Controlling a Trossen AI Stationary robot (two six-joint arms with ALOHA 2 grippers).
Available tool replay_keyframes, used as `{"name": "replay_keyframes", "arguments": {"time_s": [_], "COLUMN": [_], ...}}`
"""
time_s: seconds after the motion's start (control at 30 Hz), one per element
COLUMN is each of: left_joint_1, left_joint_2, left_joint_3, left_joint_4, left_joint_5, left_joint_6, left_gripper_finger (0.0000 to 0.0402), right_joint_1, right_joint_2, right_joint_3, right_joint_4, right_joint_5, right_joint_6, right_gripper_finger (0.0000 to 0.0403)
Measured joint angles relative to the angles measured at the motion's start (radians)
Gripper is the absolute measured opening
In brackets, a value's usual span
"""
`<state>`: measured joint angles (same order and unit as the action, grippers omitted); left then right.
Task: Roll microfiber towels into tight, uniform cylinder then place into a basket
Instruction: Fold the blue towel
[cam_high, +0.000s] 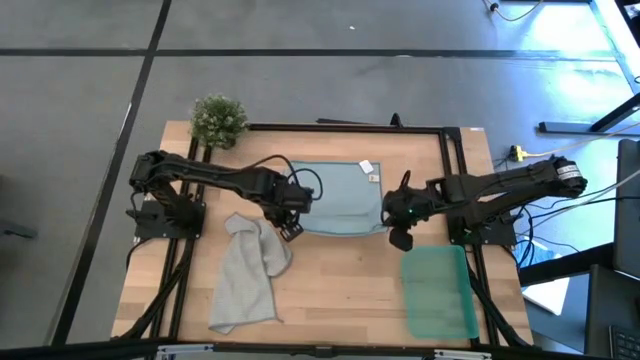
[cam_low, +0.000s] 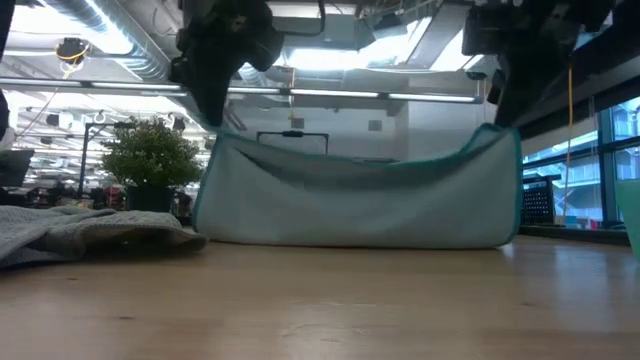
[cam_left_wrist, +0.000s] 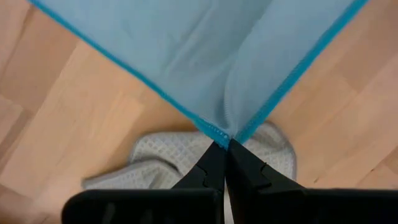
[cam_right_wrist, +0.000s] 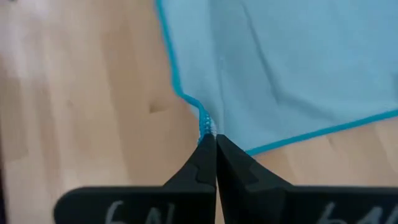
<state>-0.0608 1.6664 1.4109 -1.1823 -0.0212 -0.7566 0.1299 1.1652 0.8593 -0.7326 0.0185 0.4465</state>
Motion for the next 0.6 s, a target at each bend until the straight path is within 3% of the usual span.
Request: {"name": "replay_keyframes", "arguments": {"time_s": [0.33,0.6], "left_joint_1": [0.073,0.149], "left_joint_2": [-0.001,-0.001], "left_joint_3": [-0.01,-0.088], "left_joint_4": [-0.039,0.022], "left_joint_5": [-0.068,-0.141], "left_joint_6": [0.0,0.019], "left_gripper_finger": [0.0,0.0], "right_joint_1": [-0.08,-0.18], "right_joint_2": [0.006,0.007], "right_joint_3": [-0.002,-0.071], "right_joint_4": [-0.012,0.077], "right_joint_5": [0.165,0.175], "right_joint_6": [-0.099,-0.221], "right_gripper_finger": [0.0,0.0]}}
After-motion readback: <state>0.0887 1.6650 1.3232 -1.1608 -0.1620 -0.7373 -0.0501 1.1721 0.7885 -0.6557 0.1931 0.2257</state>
